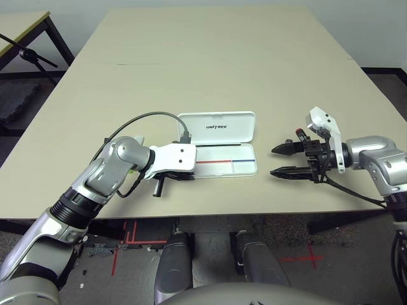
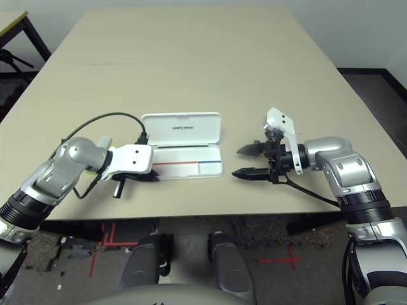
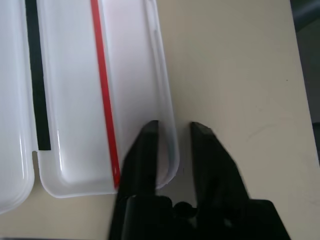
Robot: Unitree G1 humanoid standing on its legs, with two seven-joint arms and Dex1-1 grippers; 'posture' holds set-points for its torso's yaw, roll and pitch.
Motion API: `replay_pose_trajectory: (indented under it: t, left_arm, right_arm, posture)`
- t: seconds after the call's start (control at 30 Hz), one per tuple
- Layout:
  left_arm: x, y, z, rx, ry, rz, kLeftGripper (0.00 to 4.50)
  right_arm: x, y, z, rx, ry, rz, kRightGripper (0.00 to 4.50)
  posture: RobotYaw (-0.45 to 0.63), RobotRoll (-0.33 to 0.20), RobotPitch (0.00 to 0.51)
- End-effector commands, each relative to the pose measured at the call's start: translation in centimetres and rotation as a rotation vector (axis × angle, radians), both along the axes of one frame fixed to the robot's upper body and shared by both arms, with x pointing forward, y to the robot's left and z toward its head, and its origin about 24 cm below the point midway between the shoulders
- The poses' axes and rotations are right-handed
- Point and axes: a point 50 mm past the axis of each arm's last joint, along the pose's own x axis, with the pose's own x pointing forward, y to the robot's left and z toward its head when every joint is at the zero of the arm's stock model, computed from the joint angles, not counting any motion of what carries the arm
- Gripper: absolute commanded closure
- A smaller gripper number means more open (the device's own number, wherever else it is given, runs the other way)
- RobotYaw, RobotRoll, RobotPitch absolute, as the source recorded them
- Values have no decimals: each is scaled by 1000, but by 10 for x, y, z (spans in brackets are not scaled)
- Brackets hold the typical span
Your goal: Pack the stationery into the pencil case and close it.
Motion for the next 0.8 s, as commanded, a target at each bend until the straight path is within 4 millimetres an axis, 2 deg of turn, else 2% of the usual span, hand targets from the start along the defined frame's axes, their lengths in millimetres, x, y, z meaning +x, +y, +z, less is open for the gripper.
replay_pose_trajectory:
  t: [0.03,0.17,0.2,0.47,0.8]
  left_arm:
    - [-8,-1,11,-32,-2,-28,1812]
    - [-17,0,29,-88,-12,-44,216]
    - [-17,2,34,-98,-23,-39,30]
    - [-10,13,78,-239,-115,40,30]
    - [-11,16,83,-258,-106,46,30]
  right_arm:
    - [0,0,-5,-15,10,6,0]
    - [1,-1,-4,-13,8,4,0]
    - [1,-1,-3,-12,8,5,0]
    - [3,-4,6,19,-11,-15,0]
    - [3,-10,15,38,-46,-38,0]
  posture:
    - [-25,0,129]
    - [-25,0,126]
    - [-25,0,126]
    - [-25,0,120]
    - [-40,0,117]
